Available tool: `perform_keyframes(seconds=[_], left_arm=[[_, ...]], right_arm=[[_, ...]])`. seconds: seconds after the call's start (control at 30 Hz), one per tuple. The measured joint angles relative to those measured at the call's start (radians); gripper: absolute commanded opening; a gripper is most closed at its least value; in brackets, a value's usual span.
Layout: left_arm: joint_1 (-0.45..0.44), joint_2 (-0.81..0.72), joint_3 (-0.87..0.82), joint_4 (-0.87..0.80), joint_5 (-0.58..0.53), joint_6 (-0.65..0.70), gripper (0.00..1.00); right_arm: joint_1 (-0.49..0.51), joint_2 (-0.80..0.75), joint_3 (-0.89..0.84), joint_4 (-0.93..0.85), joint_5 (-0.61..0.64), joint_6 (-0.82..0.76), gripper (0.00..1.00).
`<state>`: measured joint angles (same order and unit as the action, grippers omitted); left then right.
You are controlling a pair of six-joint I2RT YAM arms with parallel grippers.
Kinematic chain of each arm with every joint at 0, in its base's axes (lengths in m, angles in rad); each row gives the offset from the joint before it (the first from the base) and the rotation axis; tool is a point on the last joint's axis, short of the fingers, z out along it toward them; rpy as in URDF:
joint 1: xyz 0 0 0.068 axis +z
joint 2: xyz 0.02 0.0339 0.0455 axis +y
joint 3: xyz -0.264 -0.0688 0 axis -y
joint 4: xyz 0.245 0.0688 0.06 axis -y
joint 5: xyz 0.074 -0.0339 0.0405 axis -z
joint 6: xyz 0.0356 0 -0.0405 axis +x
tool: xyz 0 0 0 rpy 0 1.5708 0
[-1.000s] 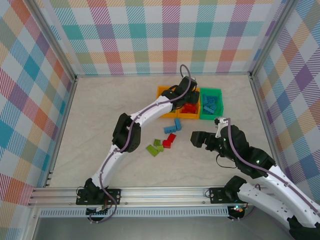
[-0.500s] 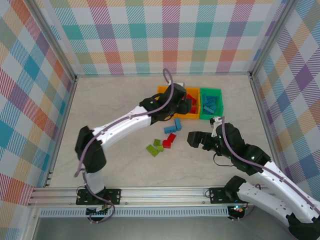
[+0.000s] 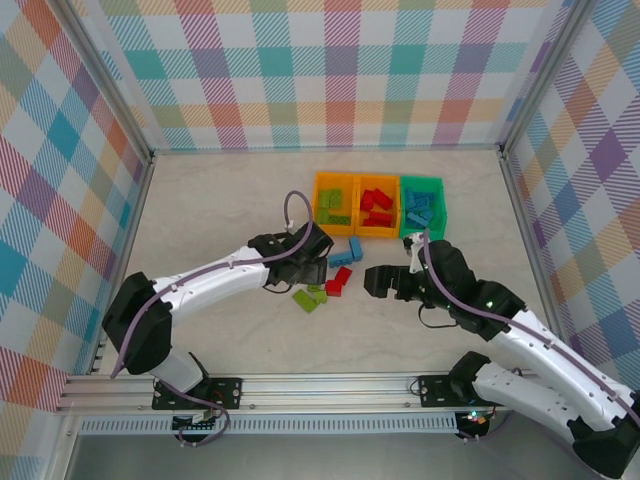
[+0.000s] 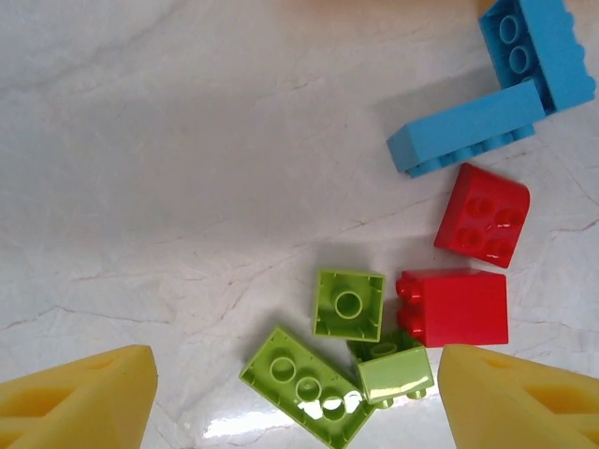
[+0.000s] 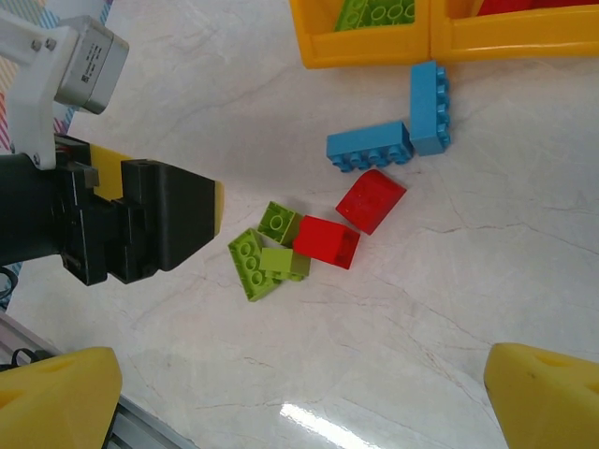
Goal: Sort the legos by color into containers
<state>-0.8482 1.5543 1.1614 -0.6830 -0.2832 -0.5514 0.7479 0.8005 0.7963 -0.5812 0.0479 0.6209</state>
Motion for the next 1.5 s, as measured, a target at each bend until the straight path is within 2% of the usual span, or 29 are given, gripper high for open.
perform_keyframes(seconds=[0.17,0.37,0.67,0.9,1.07,1.2,1.4,1.5], left_arm=[[0.019,0.045,0.002,0.013,0.067,0.022,0.79],[0.07,0.153,0.021,0.039,0.186,0.055,0.77],[0.092,0.232,0.037,0.063,0.25,0.098,0.73],[0.093,0.28,0.042,0.06,0.255,0.117,0.56],[0.095,0.281,0.042,0.061,0.24,0.123,0.36],[0.095,0.276,0.042,0.062,0.237,0.122,0.25],[0.099,0.221,0.072,0.025,0.201,0.121,0.23],[0.1,0.186,0.159,0.013,0.168,0.124,0.24]], right_arm=[[0.0,0.028,0.0,0.005,-0.019,0.0,1.0],[0.0,-0.008,0.0,0.004,-0.019,0.003,1.0],[0.0,-0.021,-0.006,0.004,-0.019,0.011,1.0],[0.0,-0.023,-0.007,0.004,-0.019,0.011,1.0],[0.0,-0.026,-0.011,0.004,-0.019,0.011,1.0],[0.0,-0.02,-0.011,0.004,-0.022,0.006,1.0],[0.006,0.062,-0.009,0.003,-0.081,-0.038,1.0],[0.014,0.098,-0.005,0.017,-0.128,-0.055,1.0]])
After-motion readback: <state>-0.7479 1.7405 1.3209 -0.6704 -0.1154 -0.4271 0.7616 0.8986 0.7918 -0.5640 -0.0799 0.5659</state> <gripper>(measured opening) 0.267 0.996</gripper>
